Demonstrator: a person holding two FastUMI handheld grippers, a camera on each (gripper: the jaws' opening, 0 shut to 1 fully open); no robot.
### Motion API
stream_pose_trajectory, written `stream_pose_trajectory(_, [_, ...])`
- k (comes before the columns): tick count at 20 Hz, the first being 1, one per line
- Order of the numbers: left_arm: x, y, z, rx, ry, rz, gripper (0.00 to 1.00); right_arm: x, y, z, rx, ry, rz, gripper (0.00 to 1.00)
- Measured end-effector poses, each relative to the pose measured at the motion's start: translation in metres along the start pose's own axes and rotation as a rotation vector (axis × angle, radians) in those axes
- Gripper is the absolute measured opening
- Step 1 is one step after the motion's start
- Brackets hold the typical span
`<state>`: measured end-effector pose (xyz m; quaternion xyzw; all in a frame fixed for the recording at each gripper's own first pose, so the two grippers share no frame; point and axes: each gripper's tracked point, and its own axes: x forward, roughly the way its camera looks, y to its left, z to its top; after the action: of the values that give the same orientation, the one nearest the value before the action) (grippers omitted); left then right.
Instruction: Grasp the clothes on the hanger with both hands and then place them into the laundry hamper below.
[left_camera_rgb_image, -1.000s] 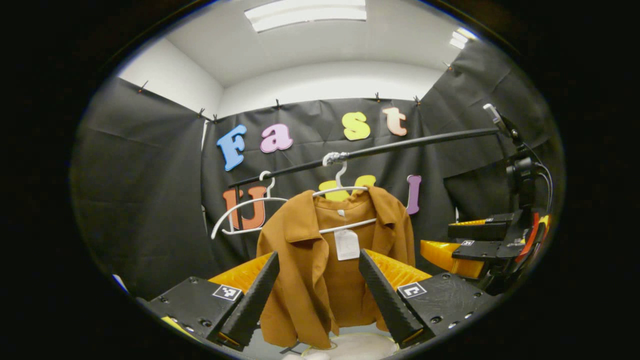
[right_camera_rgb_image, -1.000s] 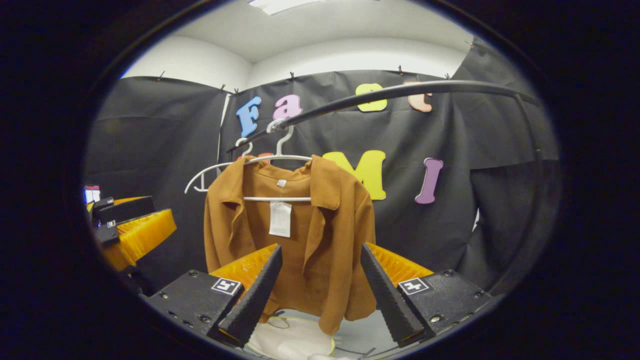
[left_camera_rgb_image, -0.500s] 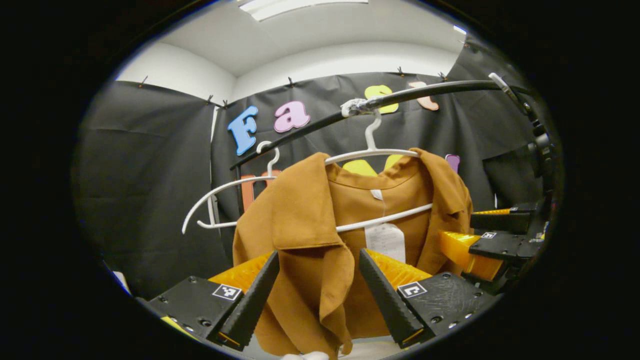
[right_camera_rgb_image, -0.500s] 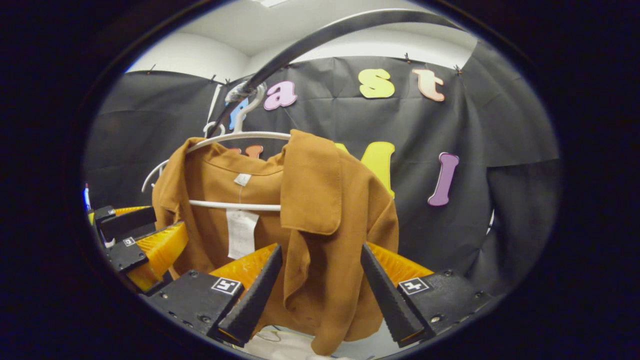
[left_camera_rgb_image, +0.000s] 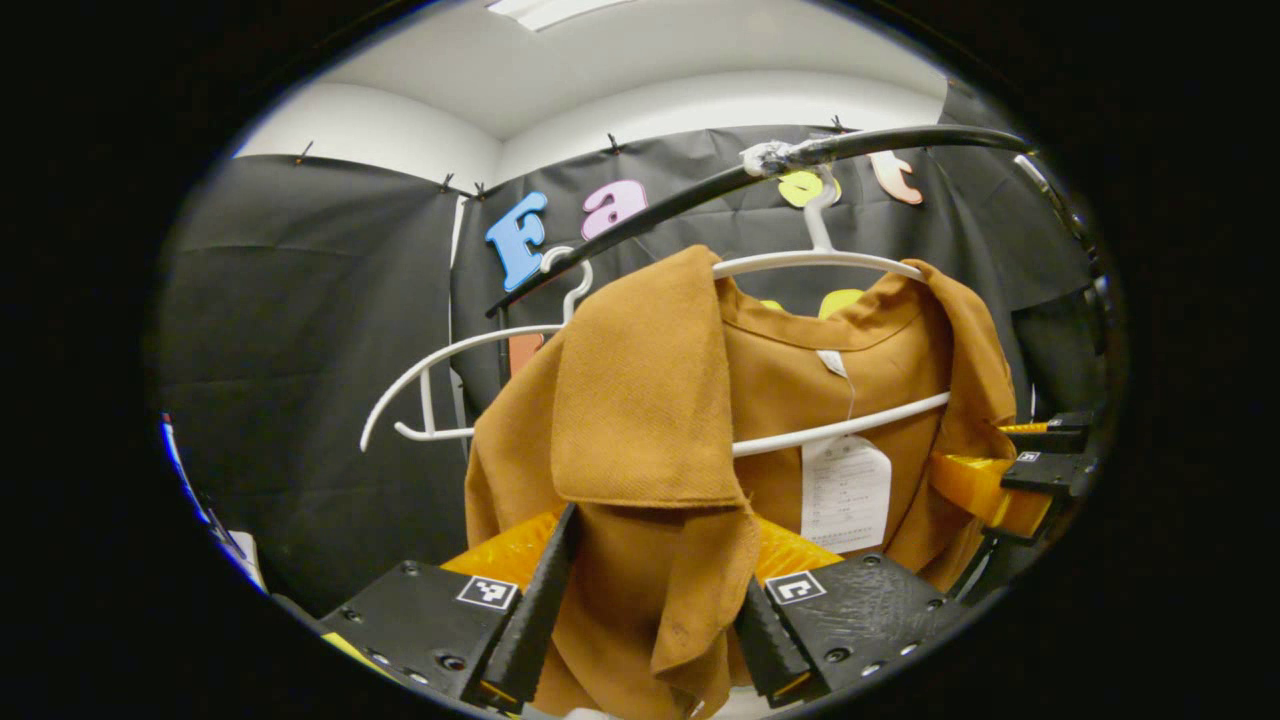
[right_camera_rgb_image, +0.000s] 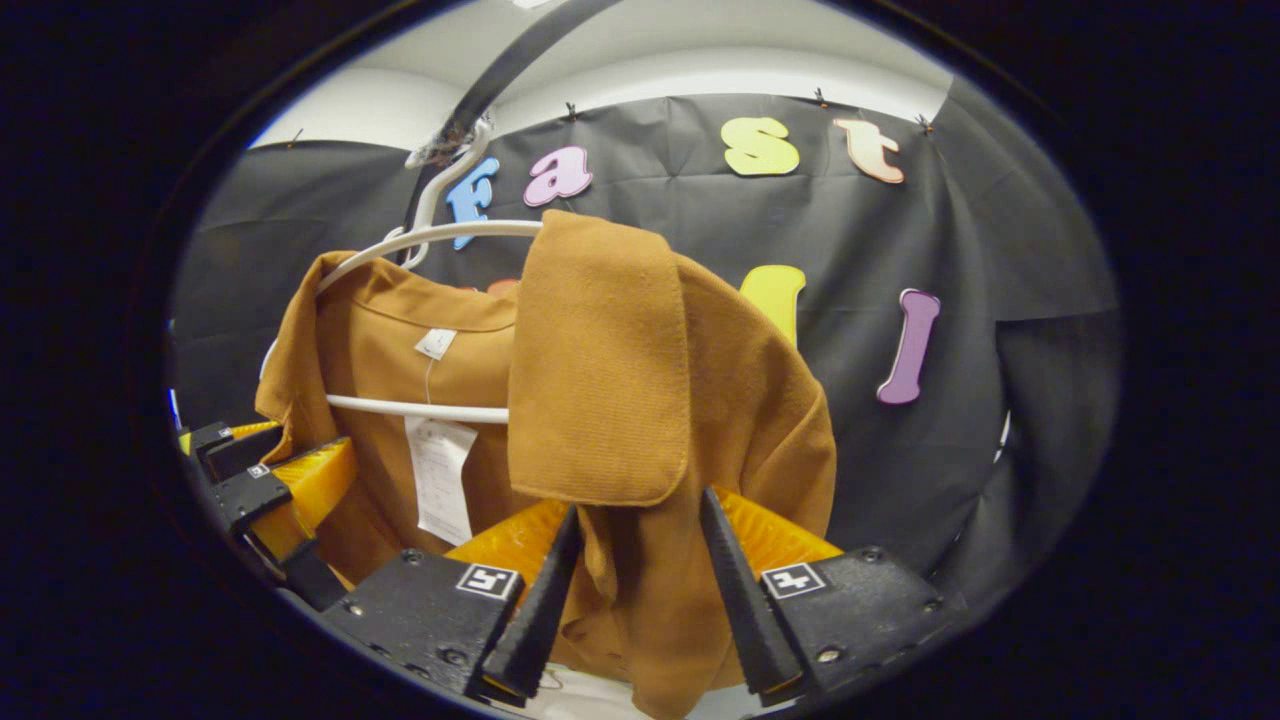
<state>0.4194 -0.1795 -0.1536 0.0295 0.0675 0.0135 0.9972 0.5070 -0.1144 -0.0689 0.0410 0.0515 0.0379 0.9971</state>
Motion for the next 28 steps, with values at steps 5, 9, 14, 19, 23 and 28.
stream_pose_trajectory(5, [0.004, -0.003, -0.008, -0.042, 0.053, -0.083, 0.53, -0.001, -0.012, 0.001, 0.134, -0.007, 0.121, 0.17])
stream_pose_trajectory(9, [0.004, 0.005, -0.009, -0.055, 0.063, -0.086, 0.14, -0.006, -0.005, 0.002, 0.289, 0.012, 0.287, 0.05])
stream_pose_trajectory(14, [-0.001, 0.002, -0.008, -0.122, 0.083, -0.138, 0.06, -0.016, 0.013, 0.012, 0.571, 0.031, 0.539, 0.04])
stream_pose_trajectory(19, [-0.008, 0.006, 0.010, -0.179, 0.070, -0.176, 0.01, -0.039, 0.016, 0.039, 0.733, -0.012, 0.724, 0.03])
stream_pose_trajectory(23, [-0.017, 0.023, 0.052, -0.178, -0.018, -0.170, 0.01, -0.058, 0.016, 0.070, 0.782, -0.087, 0.827, 0.03])
stream_pose_trajectory(28, [-0.015, 0.052, 0.070, -0.195, -0.046, -0.133, 0.01, -0.064, -0.008, 0.097, 0.894, -0.175, 0.849, 0.03])
